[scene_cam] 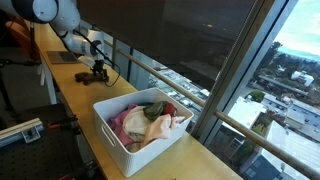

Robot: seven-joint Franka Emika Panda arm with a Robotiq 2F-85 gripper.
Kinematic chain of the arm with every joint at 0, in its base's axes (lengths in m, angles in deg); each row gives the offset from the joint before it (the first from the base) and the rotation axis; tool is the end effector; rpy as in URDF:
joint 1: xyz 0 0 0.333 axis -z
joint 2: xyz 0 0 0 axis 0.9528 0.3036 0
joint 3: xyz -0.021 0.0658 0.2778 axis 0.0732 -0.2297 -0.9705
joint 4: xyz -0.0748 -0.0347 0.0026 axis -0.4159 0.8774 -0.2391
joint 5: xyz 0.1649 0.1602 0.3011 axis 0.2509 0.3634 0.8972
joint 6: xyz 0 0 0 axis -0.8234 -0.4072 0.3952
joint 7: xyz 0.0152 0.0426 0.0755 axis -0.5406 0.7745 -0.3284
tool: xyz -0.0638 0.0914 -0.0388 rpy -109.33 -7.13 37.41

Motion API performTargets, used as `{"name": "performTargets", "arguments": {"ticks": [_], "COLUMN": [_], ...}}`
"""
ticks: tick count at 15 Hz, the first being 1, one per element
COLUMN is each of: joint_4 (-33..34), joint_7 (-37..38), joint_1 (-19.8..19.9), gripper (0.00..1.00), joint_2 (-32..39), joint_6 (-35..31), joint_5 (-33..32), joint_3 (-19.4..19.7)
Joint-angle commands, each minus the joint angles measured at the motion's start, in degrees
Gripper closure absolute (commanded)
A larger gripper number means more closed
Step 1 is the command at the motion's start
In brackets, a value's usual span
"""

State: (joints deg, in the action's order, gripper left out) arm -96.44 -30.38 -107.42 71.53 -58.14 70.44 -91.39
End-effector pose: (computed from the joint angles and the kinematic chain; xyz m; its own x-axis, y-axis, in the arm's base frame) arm 0.5308 0.4765 0.1206 0.9223 0.3658 0.1252 0.3709 -0.9285 -0.0197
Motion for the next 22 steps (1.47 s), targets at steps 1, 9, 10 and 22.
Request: {"name": "performTargets", "arguments": {"ticks": [1,9,10,22], "joint_4": [8.2,16.8,17.6,27.6], "joint_7": [-3.5,-6.7,-6.9,-7.5], "joint_1": [-1.9,-1.9,-2.1,-5.8], "gripper": [0.00,0.00,0.00,0.22], "joint_2": [4.0,7.0,7.6,16.8], "joint_6": [4.1,8.5,8.7,12.7], "joint_5": [3.7,6.8,7.0,9.2], "joint_3": [0.7,0.6,0.5,0.5]}}
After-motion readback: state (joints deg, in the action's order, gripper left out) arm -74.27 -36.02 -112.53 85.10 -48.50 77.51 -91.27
